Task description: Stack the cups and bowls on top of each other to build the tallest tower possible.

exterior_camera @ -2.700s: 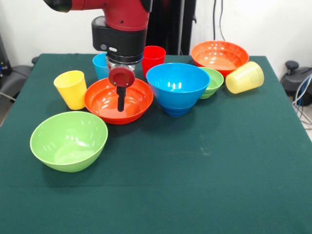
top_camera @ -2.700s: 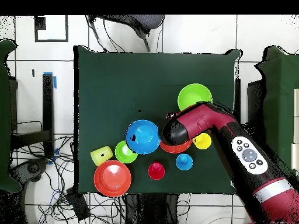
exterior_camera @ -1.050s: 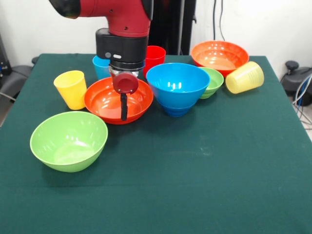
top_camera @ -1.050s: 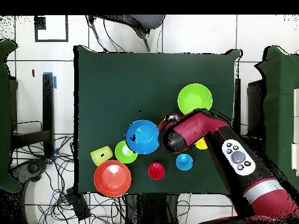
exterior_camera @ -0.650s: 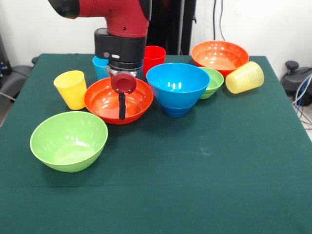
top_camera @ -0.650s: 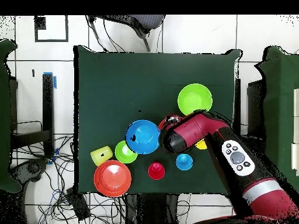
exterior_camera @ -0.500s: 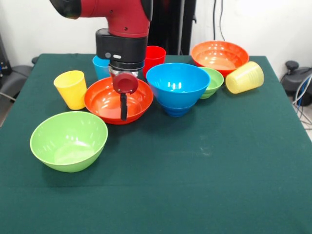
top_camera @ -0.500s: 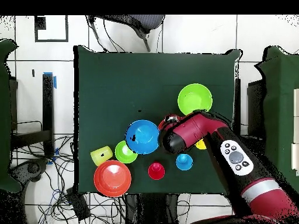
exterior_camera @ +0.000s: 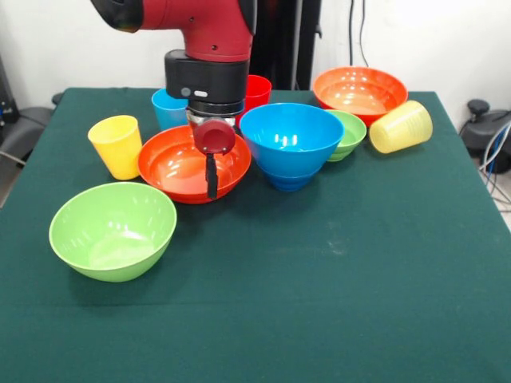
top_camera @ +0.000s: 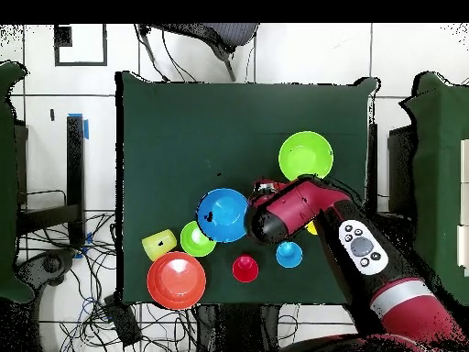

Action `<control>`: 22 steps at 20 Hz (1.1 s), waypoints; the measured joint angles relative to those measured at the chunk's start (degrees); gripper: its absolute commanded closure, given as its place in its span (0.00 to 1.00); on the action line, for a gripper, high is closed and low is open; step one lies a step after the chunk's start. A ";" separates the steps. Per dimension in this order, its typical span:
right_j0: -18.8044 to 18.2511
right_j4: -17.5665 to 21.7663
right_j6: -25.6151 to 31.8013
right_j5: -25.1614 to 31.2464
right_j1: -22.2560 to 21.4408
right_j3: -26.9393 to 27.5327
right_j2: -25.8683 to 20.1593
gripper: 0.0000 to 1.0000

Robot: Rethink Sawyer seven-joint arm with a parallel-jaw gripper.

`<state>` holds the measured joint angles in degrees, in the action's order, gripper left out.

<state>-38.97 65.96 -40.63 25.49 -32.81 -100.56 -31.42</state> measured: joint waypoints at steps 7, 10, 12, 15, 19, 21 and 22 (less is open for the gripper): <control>1.78 -0.04 0.00 -1.41 0.02 0.01 1.50 0.00; 1.80 -0.02 0.00 -1.41 0.29 0.01 2.15 0.00; 1.80 -0.02 0.00 -1.41 0.54 0.01 2.60 0.00; 1.74 -0.30 0.00 -1.41 0.73 0.01 2.74 0.00; 1.74 -0.52 0.00 -1.42 0.95 0.02 2.74 0.00; 1.74 -0.52 0.00 -1.42 1.38 0.02 2.77 0.00; 1.74 -0.52 0.00 -1.42 1.71 0.02 2.78 0.00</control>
<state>-37.23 65.43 -40.63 24.08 -31.10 -100.54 -28.64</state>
